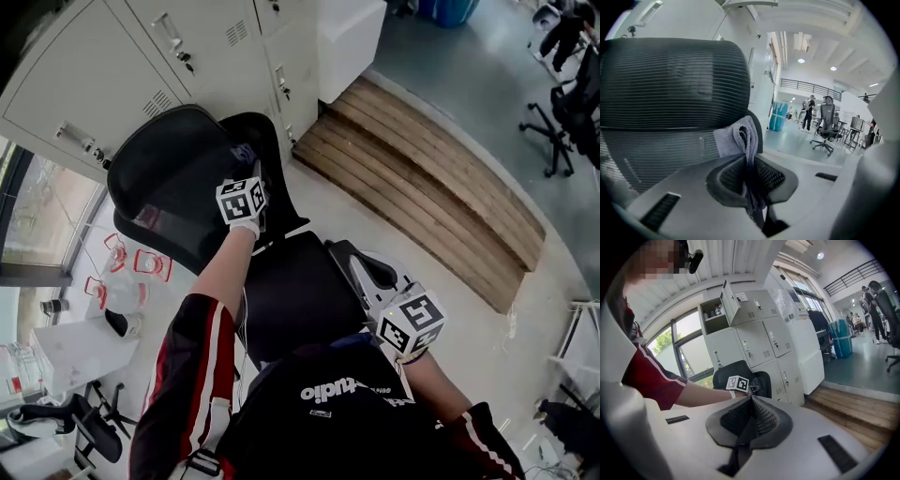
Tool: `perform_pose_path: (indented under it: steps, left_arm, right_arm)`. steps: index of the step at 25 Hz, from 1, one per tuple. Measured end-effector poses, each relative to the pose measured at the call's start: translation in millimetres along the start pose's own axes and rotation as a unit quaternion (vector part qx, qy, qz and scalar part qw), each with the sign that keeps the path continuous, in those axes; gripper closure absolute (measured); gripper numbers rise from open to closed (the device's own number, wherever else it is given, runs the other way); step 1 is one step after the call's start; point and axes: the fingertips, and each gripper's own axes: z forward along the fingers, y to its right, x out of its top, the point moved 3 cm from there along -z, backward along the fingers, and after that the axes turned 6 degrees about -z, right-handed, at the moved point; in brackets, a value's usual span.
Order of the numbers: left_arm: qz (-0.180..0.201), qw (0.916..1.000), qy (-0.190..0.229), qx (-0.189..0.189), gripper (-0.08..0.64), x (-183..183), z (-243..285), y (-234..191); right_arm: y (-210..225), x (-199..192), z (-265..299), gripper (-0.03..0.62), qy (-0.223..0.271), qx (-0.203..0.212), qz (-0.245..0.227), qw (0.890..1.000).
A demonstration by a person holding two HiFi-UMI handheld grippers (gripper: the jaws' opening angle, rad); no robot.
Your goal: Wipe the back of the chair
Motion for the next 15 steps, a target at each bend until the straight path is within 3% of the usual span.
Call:
perform_pose_path:
  steps: [5,10,15]
  left_arm:
    - [0.004,0.9994,0.002,-0.035,0.506,4.0,11.6,42.2]
    - [-0.001,0.9944,0.023,-0.103,0.506,12.1,-5.4,71.5]
    - [-0.009,0.9958,0.04,-0.082,0.506,5.9,-56.6,50.4]
  right_arm:
    - [10.9,-1.4,-15.1,0.577,0.003,-0.011,0.006,1.0]
    - [9.1,-0.1,-19.3,0.577,0.009,-0.004,0.01,1.0]
    - [-16.5,3.9,-10.4,0.577,0.011,0.036,-0.001,0.999]
